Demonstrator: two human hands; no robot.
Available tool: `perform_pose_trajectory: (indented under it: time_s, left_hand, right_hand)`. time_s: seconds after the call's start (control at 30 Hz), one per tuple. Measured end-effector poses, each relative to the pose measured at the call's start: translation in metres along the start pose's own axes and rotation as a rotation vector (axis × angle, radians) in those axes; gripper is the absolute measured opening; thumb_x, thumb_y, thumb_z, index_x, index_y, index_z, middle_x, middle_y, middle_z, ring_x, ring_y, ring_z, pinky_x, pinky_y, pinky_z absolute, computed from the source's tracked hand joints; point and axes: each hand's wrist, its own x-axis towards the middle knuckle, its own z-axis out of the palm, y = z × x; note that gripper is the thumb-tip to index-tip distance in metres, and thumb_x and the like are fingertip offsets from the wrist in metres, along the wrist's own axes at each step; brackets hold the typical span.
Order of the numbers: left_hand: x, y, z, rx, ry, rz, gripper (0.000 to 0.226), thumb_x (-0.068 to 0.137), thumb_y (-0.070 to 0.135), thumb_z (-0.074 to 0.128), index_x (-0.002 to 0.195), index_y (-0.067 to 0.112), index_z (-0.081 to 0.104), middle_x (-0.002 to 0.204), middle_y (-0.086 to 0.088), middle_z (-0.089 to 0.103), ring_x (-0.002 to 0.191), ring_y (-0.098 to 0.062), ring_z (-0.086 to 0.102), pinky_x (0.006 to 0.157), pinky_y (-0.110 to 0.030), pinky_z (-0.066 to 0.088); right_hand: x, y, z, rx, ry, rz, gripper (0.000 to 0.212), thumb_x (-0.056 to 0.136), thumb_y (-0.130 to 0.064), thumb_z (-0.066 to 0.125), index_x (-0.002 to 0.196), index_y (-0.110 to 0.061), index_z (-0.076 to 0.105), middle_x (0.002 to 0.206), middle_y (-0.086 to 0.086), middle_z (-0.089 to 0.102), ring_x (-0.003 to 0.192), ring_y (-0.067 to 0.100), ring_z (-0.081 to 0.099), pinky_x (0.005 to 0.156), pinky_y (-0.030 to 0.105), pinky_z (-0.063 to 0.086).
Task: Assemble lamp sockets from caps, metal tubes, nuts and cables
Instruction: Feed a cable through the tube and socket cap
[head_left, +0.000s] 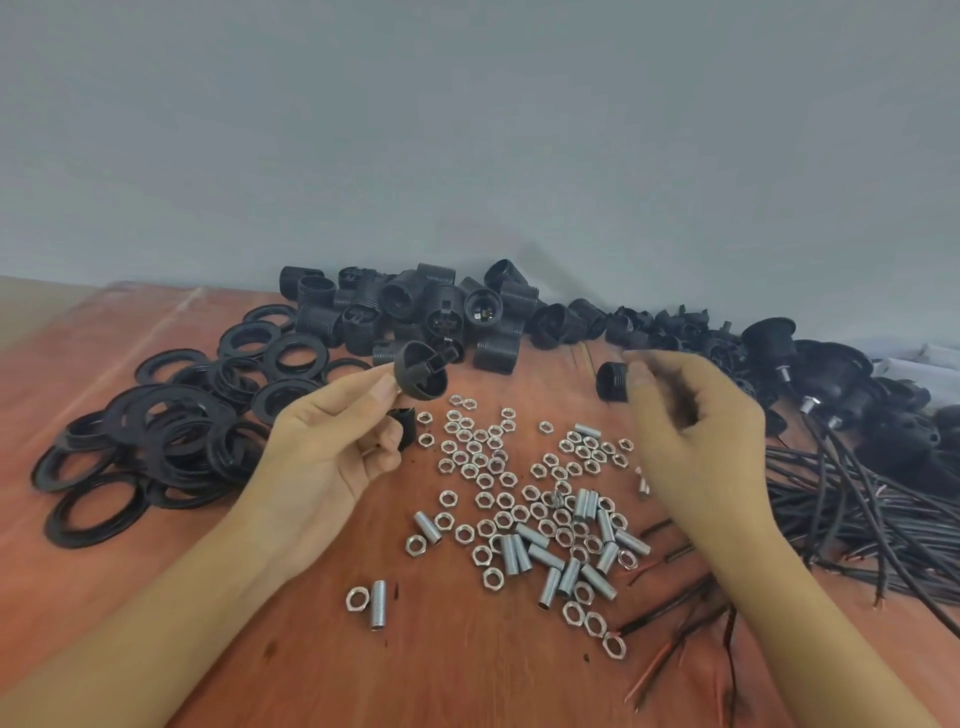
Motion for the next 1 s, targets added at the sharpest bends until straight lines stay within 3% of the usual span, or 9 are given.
perform_pose_trajectory:
  time_s: [0.17,0.27,0.33,0.47,0.63,1.0]
  left_hand:
    - [0.001,0.001,-0.002,0.065,0.025,0.001,0.026,0.075,0.02,0.069,0.098,0.018,0.079,0.078,0.006,0.066,0.055,-0.004,0.051,0.048,-0.017,0.046]
    - [0.001,-0.001,-0.002,0.121,0.037,0.004,0.029,0.066,0.024,0.075,0.094,0.019,0.079,0.068,0.003,0.06,0.055,-0.005,0.051,0.048,-0.018,0.045]
    - [0.0,-0.002,0.0,0.169,0.039,0.02,0.03,0.064,0.025,0.075,0.093,0.018,0.079,0.063,0.002,0.058,0.054,-0.007,0.051,0.048,-0.018,0.045]
    - [-0.001,-0.004,0.002,0.24,0.018,0.035,0.031,0.062,0.027,0.075,0.092,0.019,0.08,0.058,0.0,0.057,0.053,-0.009,0.049,0.048,-0.018,0.043]
    - [-0.002,-0.005,0.003,0.256,0.004,0.041,0.029,0.063,0.024,0.074,0.09,0.017,0.08,0.058,-0.001,0.058,0.052,-0.009,0.05,0.047,-0.019,0.043]
    - [-0.003,-0.006,0.005,0.244,-0.02,0.056,0.028,0.064,0.023,0.073,0.09,0.015,0.08,0.056,-0.001,0.058,0.052,-0.008,0.05,0.046,-0.019,0.042]
  right_hand:
    - [0.0,-0.013,0.002,0.343,-0.007,0.251,0.038,0.105,-0.032,0.039,0.093,-0.028,0.074,0.054,-0.014,0.045,0.051,0.003,0.04,0.053,0.024,0.039]
    - [-0.004,-0.019,0.004,0.355,-0.024,0.305,0.052,0.101,-0.047,0.032,0.081,-0.028,0.076,0.048,-0.012,0.041,0.053,0.001,0.039,0.068,0.019,0.042]
    - [-0.007,-0.022,0.005,0.524,-0.063,0.372,0.05,0.093,-0.052,0.039,0.072,-0.024,0.075,0.049,-0.008,0.033,0.048,0.004,0.033,0.057,0.02,0.036]
    - [-0.012,-0.027,0.009,0.811,-0.11,0.49,0.038,0.086,-0.041,0.053,0.062,-0.02,0.073,0.054,-0.002,0.054,0.047,0.01,0.046,0.044,0.019,0.039]
    - [-0.014,-0.031,0.011,0.879,-0.108,0.529,0.039,0.082,-0.044,0.056,0.055,-0.021,0.072,0.057,0.0,0.062,0.049,0.008,0.055,0.047,0.017,0.045]
    - [-0.02,-0.031,0.013,0.837,-0.145,0.5,0.037,0.088,-0.039,0.052,0.074,-0.016,0.077,0.065,0.005,0.067,0.056,0.012,0.06,0.052,0.02,0.049]
